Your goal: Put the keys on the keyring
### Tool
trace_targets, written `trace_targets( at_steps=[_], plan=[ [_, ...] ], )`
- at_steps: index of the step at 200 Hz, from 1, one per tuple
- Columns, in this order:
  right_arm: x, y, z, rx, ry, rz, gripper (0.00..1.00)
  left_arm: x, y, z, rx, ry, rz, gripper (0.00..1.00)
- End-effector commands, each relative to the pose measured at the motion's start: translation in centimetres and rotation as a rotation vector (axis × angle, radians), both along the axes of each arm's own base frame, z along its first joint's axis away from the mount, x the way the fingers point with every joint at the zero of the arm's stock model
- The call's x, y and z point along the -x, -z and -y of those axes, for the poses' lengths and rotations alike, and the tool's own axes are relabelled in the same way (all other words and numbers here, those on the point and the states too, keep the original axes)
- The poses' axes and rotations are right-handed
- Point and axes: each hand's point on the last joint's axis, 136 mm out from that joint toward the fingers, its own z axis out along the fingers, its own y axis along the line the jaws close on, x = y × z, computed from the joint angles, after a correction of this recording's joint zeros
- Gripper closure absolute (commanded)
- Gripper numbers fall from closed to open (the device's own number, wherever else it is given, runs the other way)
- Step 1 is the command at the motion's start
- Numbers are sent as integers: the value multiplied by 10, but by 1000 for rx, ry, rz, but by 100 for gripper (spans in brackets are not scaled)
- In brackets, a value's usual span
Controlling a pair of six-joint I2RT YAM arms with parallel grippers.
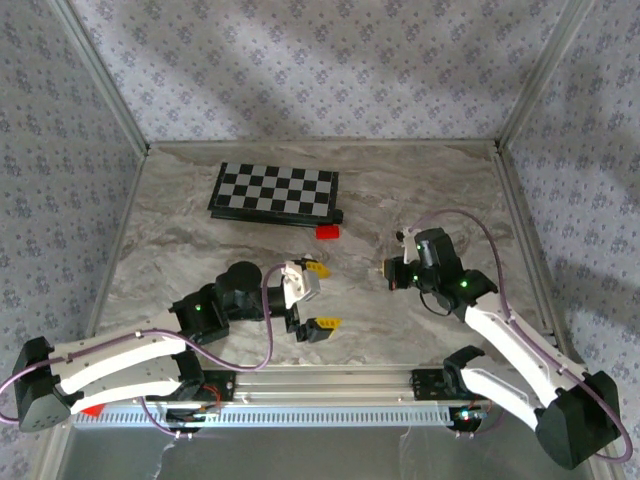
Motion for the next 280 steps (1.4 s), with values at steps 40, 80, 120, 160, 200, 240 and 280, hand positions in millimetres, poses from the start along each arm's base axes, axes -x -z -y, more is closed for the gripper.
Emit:
trace_targets(
  at_steps=[40,80,120,160,200,240,280],
  plan=[
    [11,13,-4,-25,11,-38,100,5,-14,2,51,26,-2,0],
    [15,22,-4,-20,18,-56,100,5,-13,1,47,25,-3,0],
    [19,29,-4,-14,19,-70,100,5,-12,1,45,24,-7,0],
    [23,39,-5,-16,21,-90,100,5,-13,0,48,20,-5,0],
    [28,49,-7,-18,23,-111,100,5,-13,0,49,22,-5,0],
    [34,59,-9,-19,25,-131,100,6,-13,0,48,21,-7,0],
    [40,71,-10,-19,30,-153,100,5,-13,1,49,22,-7,1]
  ],
)
